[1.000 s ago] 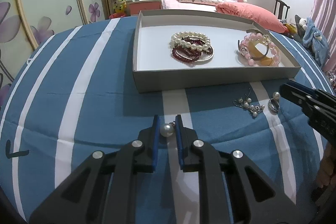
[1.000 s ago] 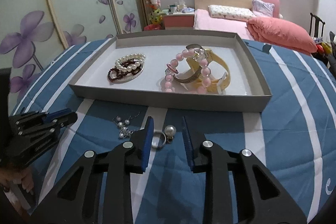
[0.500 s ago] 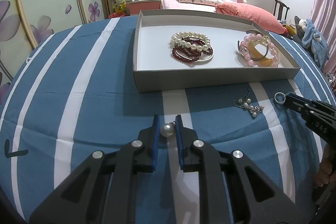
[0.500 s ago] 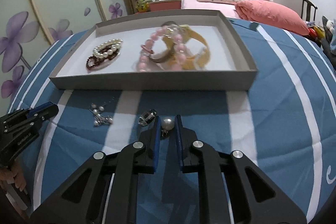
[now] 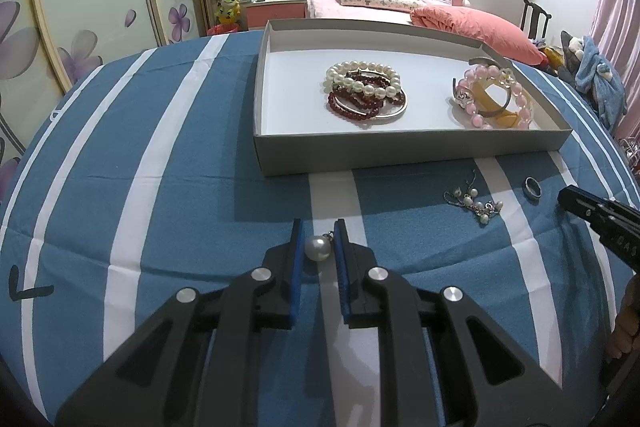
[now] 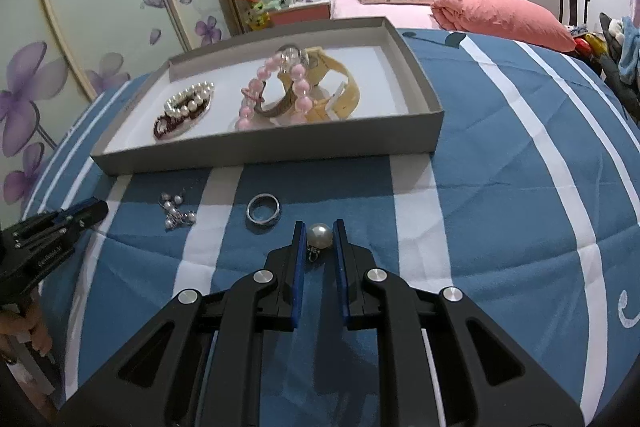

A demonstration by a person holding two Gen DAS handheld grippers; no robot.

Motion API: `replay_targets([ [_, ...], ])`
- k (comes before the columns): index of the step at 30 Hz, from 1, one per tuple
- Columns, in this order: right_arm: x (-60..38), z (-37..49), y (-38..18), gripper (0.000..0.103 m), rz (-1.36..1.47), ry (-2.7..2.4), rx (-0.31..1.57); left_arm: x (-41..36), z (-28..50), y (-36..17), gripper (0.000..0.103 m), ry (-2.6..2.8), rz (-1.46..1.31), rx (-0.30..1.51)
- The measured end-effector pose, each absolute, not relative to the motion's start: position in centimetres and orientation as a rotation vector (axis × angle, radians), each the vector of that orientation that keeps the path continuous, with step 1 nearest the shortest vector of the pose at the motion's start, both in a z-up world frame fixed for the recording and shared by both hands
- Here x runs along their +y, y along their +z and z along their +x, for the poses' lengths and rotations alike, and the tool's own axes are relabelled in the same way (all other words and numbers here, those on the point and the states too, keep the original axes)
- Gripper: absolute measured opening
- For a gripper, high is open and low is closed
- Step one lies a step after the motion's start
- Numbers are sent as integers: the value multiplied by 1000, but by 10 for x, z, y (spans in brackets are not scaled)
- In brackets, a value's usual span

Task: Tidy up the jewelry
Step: 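Carry both pearl earrings up toward the gray tray, then lower both earrings into the tray and open both grippers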

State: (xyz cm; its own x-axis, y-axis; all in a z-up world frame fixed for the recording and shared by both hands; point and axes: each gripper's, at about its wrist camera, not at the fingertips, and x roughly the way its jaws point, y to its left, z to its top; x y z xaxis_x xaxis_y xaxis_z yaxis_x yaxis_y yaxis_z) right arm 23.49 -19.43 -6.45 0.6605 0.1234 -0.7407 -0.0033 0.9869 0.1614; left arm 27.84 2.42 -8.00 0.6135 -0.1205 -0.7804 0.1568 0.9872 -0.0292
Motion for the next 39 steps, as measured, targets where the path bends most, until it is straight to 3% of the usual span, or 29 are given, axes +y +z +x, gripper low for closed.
replay_targets([
  [9, -190, 219, -35, 14, 131, 84, 679, 34, 272, -65, 15, -133, -6, 822],
  [25, -163, 194, 17, 14, -4, 66, 334, 16, 220, 7, 15, 17, 107, 389],
  [39, -156, 191, 24, 14, -22, 61, 227, 5, 214, 15, 15, 12, 112, 312],
])
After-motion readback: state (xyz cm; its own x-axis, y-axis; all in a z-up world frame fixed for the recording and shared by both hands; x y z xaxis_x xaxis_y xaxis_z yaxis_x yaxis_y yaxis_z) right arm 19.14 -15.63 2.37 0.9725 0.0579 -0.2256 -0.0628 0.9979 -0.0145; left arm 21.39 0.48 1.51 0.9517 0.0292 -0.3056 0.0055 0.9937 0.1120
